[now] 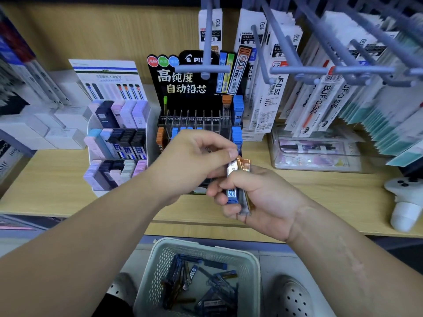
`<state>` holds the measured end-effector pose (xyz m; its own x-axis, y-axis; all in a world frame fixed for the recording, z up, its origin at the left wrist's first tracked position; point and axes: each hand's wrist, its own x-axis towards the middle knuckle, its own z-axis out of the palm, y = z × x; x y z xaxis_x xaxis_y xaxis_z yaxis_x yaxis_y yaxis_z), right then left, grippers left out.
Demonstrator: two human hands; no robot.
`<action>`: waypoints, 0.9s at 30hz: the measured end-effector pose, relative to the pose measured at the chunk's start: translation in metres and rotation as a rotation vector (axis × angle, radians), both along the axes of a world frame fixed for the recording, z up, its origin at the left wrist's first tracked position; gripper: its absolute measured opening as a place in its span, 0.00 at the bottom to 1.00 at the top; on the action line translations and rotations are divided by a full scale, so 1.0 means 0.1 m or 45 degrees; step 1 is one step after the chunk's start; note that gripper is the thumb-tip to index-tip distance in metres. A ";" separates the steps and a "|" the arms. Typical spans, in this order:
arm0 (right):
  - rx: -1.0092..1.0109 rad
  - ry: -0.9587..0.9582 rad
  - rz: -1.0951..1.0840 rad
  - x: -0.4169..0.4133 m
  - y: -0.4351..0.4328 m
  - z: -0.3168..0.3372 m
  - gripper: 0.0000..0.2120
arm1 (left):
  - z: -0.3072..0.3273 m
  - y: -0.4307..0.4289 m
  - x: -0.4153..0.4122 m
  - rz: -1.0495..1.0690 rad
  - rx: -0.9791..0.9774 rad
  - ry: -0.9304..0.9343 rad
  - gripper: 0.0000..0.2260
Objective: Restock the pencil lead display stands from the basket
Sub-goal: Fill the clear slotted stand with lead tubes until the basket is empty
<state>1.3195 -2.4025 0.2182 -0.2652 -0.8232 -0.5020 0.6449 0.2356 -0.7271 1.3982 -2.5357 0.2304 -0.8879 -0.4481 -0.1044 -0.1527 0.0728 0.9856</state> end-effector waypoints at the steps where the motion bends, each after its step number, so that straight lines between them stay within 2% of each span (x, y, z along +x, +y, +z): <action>1: 0.012 0.011 0.019 0.01 0.00 0.00 0.14 | -0.01 0.00 0.02 -0.014 0.027 0.001 0.03; 7: 0.090 0.029 -0.011 0.01 0.01 0.00 0.09 | 0.01 -0.10 0.09 0.170 -0.060 0.044 0.03; 11: 0.113 -0.012 -0.244 -0.06 0.01 -0.03 0.08 | 0.00 -0.18 0.13 0.345 -0.021 0.077 0.05; 14: 0.098 -0.059 -0.450 -0.12 0.03 -0.04 0.01 | -0.01 -0.18 0.14 0.359 -0.023 0.041 0.05; 16: 0.099 -0.050 -0.551 -0.14 0.03 -0.05 0.03 | -0.02 -0.16 0.13 0.312 -0.031 0.012 0.07; 19: 0.080 -0.011 -0.598 -0.16 0.04 -0.06 0.03 | -0.03 -0.13 0.12 0.118 -0.098 -0.080 0.22; 21: 0.072 0.017 -0.560 -0.16 0.06 -0.06 0.03 | -0.05 -0.09 0.12 -0.038 -0.144 -0.136 0.26; 23: 0.076 0.056 -0.482 -0.16 0.09 -0.07 0.03 | -0.07 -0.04 0.11 -0.137 -0.116 -0.161 0.23; 27: 0.148 0.137 -0.330 -0.15 0.14 -0.09 0.03 | -0.14 0.03 0.06 -0.242 -0.130 -0.159 0.12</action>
<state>1.3049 -2.3882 0.2089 -0.5154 -0.6602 -0.5464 0.6152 0.1588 -0.7722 1.4042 -2.5323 0.2168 -0.9403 -0.2880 -0.1814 -0.2469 0.2104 0.9459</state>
